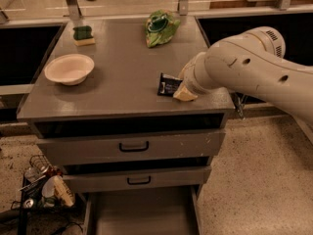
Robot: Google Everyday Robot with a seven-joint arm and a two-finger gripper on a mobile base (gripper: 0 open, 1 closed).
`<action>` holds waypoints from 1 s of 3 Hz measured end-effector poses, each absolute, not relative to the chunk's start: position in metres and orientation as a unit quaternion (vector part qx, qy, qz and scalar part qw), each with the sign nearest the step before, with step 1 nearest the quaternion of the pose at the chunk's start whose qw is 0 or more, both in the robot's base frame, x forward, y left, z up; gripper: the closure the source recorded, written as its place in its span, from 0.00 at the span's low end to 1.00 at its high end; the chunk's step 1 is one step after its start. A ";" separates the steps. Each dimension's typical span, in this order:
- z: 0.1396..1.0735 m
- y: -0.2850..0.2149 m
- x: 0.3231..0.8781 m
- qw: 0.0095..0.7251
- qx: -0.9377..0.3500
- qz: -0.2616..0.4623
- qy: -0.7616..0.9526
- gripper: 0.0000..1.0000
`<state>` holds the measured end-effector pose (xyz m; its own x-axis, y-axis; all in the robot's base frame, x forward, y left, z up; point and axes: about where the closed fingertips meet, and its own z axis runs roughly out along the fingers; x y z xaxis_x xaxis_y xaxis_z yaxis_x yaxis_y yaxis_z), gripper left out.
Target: Pick rxbar blueberry from bottom drawer and place on counter
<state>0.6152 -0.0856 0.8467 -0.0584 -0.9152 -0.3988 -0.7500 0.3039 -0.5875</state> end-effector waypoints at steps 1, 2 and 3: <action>0.847 -0.086 0.615 0.368 -0.579 -0.112 0.719 0.34; 0.847 -0.086 0.615 0.368 -0.579 -0.112 0.719 0.11; 0.847 -0.086 0.615 0.368 -0.579 -0.112 0.719 0.00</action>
Offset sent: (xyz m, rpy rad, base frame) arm 0.0000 0.0000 0.0000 0.0000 0.0000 0.0000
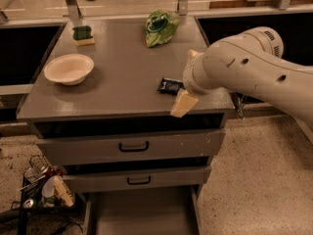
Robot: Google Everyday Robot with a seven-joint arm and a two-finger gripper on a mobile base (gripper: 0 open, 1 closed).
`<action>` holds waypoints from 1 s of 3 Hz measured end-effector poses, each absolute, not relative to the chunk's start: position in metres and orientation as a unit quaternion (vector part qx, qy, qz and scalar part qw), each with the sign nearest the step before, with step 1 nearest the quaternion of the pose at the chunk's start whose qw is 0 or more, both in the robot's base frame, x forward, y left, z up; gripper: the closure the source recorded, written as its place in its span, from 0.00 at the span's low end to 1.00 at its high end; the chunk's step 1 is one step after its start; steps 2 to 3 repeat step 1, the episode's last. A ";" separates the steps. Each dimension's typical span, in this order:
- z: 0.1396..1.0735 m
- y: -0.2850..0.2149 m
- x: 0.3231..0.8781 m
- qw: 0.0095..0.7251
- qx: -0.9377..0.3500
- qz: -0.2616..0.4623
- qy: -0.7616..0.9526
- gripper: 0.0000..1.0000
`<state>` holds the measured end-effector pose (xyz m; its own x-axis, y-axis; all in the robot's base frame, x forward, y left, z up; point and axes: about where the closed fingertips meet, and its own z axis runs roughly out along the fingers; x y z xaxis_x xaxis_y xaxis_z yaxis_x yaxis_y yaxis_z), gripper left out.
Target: Pick rxbar blueberry from bottom drawer and place on counter
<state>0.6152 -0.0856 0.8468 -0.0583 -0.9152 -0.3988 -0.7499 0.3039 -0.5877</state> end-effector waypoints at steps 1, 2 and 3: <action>0.847 -0.086 0.615 0.368 -0.579 -0.112 0.719 0.00; 0.847 -0.086 0.615 0.368 -0.579 -0.112 0.719 0.00; 0.847 -0.086 0.615 0.368 -0.579 -0.112 0.719 0.00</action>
Offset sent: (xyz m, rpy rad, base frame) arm 0.0000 0.0000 0.0000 0.0000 0.0000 0.0000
